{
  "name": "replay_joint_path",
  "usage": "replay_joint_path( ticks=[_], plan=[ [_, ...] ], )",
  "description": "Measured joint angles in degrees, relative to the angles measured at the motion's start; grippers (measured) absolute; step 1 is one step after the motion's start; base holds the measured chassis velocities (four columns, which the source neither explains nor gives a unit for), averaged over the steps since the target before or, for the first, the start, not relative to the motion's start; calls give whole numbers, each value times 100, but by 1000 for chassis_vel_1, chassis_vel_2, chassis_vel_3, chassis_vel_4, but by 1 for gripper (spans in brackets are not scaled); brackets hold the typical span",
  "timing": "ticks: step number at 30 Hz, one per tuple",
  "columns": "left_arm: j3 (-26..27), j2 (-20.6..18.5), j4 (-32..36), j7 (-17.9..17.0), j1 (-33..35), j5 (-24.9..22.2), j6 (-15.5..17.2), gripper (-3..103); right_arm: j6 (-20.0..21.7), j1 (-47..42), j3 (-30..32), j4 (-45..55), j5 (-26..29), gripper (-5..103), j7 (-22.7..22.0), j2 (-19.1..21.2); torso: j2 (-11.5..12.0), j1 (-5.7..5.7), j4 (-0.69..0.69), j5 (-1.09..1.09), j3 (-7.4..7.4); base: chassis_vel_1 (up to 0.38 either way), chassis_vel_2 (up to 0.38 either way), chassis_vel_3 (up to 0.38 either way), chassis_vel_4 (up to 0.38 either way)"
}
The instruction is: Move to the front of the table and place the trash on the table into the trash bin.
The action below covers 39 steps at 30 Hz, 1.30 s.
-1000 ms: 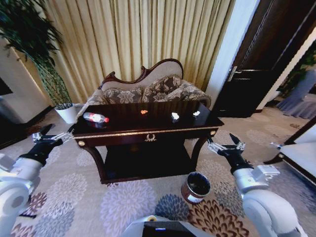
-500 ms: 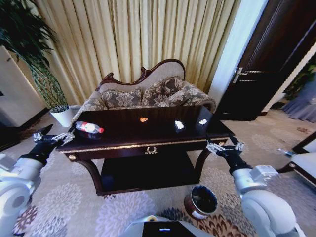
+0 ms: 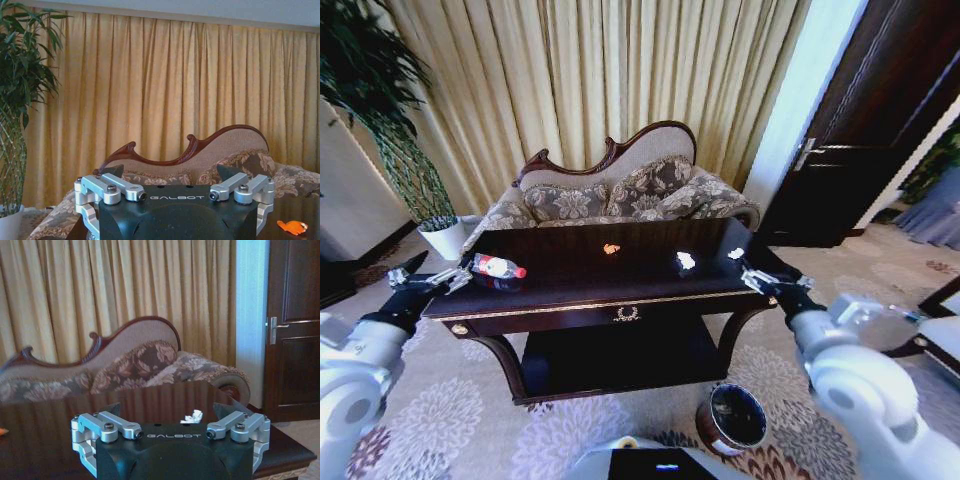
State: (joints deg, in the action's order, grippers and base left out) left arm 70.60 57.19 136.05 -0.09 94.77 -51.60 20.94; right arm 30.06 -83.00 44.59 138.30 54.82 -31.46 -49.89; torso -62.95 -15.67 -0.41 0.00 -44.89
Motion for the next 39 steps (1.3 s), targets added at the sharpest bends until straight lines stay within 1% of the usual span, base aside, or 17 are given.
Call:
replay_joint_path(
  ticks=[1, 3, 4, 7, 8, 9, 11, 14, 15, 18, 20, 21, 24, 30, 32, 35, 39],
  plan=[
    [0, 0, 0, 0, 0, 0, 0, 100, 0, 0, 0, 0, 0, 100, 0, 0, 0, 0, 0, 0, 0, 0, 0, 0, 0],
    [-18, 36, 7, -3, 21, 48, 1, 100, -114, 290, -175, -470, -147, 100, 257, 357, 0, 1, 1, -1, 0, 0, 0, 0, 0],
    [-18, 36, 7, -3, 21, 48, 1, 100, -114, 290, -175, -470, -147, 100, 257, 357, 0, 1, 1, -1, 0, 0, 0, 0, 0],
    [-66, 51, 7, -7, 25, 108, 1, 100, -252, 715, -349, -1089, -310, 100, 699, 766, -1, 2, 1, 2, 1, 0, 0, 0, 0],
    [-66, 51, 7, -7, 25, 108, 1, 100, -252, 715, -349, -1089, -310, 100, 699, 766, -1, 2, 1, 2, 1, 0, 0, 0, 0],
    [-87, 51, 7, -9, 17, 122, 2, 100, -253, 897, -415, -1288, -331, 100, 853, 921, -1, 2, 1, 1, 1, 0, 0, 0, 0],
    [-131, 39, 3, -36, -13, 156, 26, 100, -154, 1285, -563, -1584, -229, 100, 1038, 1159, 0, 1, 0, 1, 1, 0, 0, 0, 0],
    [-162, 30, -12, -60, -37, 180, 47, 100, -97, 1447, -633, -1702, -134, 100, 1070, 1218, 0, 1, 0, 1, 1, 0, 0, 0, 0],
    [-230, 15, -38, -101, -90, 214, 95, 100, 16, 1743, -777, -1916, 24, 100, 1076, 1278, -1, 2, 1, -1, 1, 0, 0, 0, 0],
    [-345, -1, -64, -161, -152, 266, 130, 100, 173, 2177, -1007, -2232, 264, 100, 986, 1295, -1, 2, 0, -1, 1, 0, 0, 0, 0],
    [-504, -19, -107, -195, -203, 351, 142, 100, 340, 2657, -1313, -2581, 669, 100, 723, 1275, -1, 1, 1, 1, 1, 0, 0, 0, 0],
    [-504, -19, -107, -195, -203, 351, 142, 100, 340, 2657, -1313, -2581, 669, 100, 723, 1275, -1, 1, 1, 1, 1, 0, 0, 0, 0],
    [-710, -60, -184, -248, -282, 441, 154, 100, 508, 3238, -1743, -2994, 965, 100, 475, 1217, 0, 1, 0, -1, 1, 0, 0, 0, 0],
    [-884, -146, -264, -338, -378, 468, 178, 100, 674, 3805, -2311, -3388, 903, 100, 262, 991, -1, 2, 1, -1, 1, 0, 0, 0, 0],
    [-967, -204, -305, -357, -413, 470, 205, 100, 789, 4109, -2698, -3673, 773, 100, 58, 758, -1, 1, 2, -1, 1, 0, 0, 0, 0],
    [-1010, -234, -353, -363, -456, 471, 212, 100, 846, 4218, -2912, -3827, 689, 100, -111, 606, 0, 1, 1, 0, 1, 0, 0, 0, 0],
    [-1053, -244, -399, -368, -509, 482, 221, 100, 857, 4233, -3023, -3997, 517, 100, -155, 510, -1, 2, 1, 0, 1, 0, 0, 0, 0]
  ],
)
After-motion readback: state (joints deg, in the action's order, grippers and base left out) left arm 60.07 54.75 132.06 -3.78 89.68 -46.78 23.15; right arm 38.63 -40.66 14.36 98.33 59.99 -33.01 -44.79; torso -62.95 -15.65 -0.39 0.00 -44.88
